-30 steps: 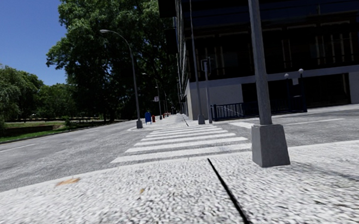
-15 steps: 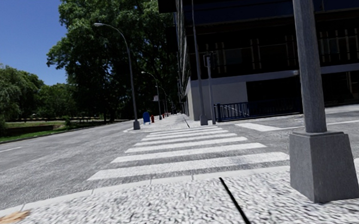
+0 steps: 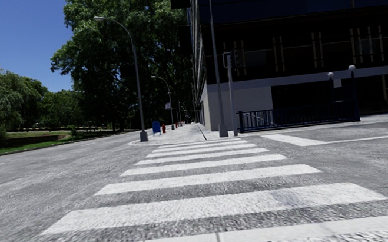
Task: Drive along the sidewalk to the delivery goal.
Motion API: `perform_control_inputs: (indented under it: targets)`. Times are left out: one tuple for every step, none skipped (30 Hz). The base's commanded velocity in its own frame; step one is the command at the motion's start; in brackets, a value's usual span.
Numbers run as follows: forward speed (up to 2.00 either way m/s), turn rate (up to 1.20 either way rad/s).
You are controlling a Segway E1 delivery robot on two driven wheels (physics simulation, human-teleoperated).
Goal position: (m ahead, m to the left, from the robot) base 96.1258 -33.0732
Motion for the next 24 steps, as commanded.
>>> perform_control_inputs:
  targets:
    - [2.00,0.00]
    - [2.00,0.00]
    - [2.00,0.00]
    - [2.00,0.00]
    - [2.00,0.00]
    - [2.00,0.00]
    - [2.00,0.00]
    - [2.00,0.00]
    - [2.00,0.00]
    - [2.00,0.00]
    - [2.00,0.00]
    - [2.00,0.00]
    - [2.00,0.00]
    - [2.00,0.00]
    - [2.00,0.00]
    - [2.00,0.00]
    - [1.83,0.00]
    - [1.64,0.00]
    - [1.64,0.00]
    - [1.52,0.00]
    - [1.44,0.00]
    - [1.38,0.00]
    - [1.36,0.00]
    - [1.36,0.00]
